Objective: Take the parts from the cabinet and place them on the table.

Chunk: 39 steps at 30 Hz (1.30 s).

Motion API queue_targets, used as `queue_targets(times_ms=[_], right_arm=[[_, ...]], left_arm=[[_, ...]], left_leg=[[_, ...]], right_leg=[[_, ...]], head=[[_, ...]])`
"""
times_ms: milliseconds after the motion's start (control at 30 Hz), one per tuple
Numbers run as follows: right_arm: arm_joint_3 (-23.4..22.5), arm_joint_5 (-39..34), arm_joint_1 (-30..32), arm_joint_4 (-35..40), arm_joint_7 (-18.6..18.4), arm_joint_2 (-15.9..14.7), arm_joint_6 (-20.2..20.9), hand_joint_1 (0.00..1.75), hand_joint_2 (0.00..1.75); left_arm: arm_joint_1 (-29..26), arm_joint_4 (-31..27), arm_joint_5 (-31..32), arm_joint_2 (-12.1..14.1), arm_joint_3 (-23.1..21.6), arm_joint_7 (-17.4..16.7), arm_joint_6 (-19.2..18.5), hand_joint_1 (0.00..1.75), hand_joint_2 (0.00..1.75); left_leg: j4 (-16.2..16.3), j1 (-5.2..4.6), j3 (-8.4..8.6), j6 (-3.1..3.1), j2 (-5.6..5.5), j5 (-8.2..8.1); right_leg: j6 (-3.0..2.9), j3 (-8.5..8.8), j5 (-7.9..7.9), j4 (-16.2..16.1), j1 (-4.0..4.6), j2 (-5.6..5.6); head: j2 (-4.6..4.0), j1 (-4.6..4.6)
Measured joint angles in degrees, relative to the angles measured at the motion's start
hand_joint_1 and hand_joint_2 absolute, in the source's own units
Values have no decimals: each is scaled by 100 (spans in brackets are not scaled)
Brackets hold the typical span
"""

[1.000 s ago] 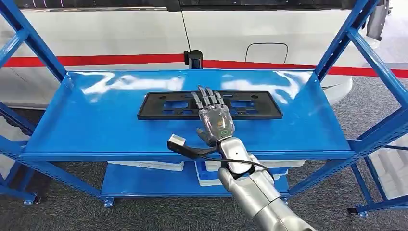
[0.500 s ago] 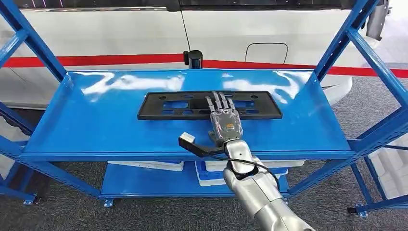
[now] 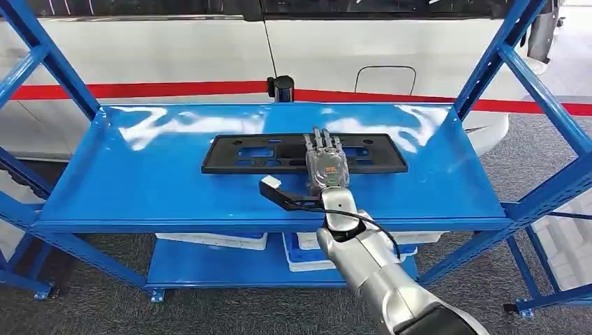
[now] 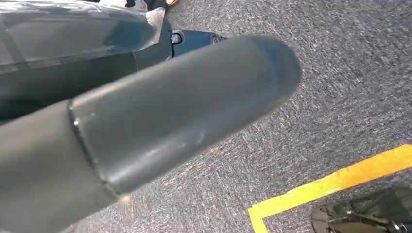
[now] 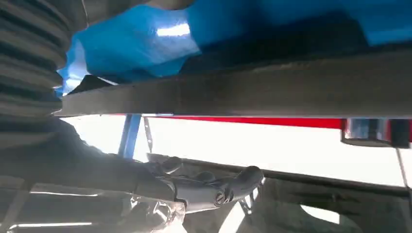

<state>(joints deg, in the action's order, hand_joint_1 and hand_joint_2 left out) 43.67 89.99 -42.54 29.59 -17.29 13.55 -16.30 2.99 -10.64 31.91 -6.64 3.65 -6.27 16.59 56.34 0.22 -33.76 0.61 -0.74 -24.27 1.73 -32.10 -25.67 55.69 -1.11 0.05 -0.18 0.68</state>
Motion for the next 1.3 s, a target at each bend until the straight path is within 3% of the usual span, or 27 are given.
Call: queue_targets(times_ms=[33, 533, 667, 800, 933, 1033, 1100, 1200, 1300], right_arm=[[-24, 0, -32, -39, -22, 20, 39, 138, 175], [-312, 2, -13, -308, -205, 61, -35, 140, 175], [-328, 2, -11, -308, -225, 46, -52, 171, 175], [-391, 2, 72, -163, -247, 17, -352, 169, 175], [-603, 0, 256, 546, -146, -122, -155, 175, 175], [-686, 0, 356, 989, -206, -221, -263, 175, 175], [-820, 0, 523, 1720, -85, -363, -385, 175, 175], [-1293, 0, 677, 3263, 548, -507, -255, 175, 175], [-1701, 0, 754, 4417, 953, -571, -120, 175, 175]], left_arm=[[4, 0, 18, -7, -13, 0, -13, 0, 0], [121, -2, 291, -48, -203, -44, -103, 0, 0], [142, -2, 299, -48, -223, -52, -120, 0, 0], [160, -2, 310, -55, -223, 44, -182, 0, 0], [160, -2, 341, -68, -223, 72, -280, 0, 0], [167, -2, 415, -72, -223, 155, -341, 0, 0], [189, -4, 255, -85, -207, 348, -435, 0, 0], [208, -9, -707, -118, 204, 991, -1275, 0, 0], [275, -9, -835, -166, 549, 1316, -1670, 0, 0]], left_leg=[[0, 0, 1, 0, 0, 0], [1, -1, -4, -1, -1, -2], [1, -1, -4, -1, -2, -3], [1, -1, -5, 0, -7, -2], [2, -2, -12, 1, -6, -1], [5, -3, -15, 1, -4, -1], [7, -3, -31, 5, -18, 1], [7, -8, -49, 7, -18, 3], [7, -9, -52, 7, -14, 1]], right_leg=[[0, 1, 0, 0, 0, 0], [3, 0, -1, 1, 0, 0], [3, 0, -1, 1, 0, 0], [3, 0, -1, 1, 0, -1], [5, -2, 0, 2, 1, 0], [6, -7, 1, 2, 1, 1], [7, -16, 1, 3, 0, -8], [8, -32, 1, 4, 1, -10], [8, -33, 1, 3, 1, -8]], head=[[2, 0], [2, 0], [2, -2], [2, -2], [2, 0], [2, 2], [2, 0], [2, 2], [0, -2]])
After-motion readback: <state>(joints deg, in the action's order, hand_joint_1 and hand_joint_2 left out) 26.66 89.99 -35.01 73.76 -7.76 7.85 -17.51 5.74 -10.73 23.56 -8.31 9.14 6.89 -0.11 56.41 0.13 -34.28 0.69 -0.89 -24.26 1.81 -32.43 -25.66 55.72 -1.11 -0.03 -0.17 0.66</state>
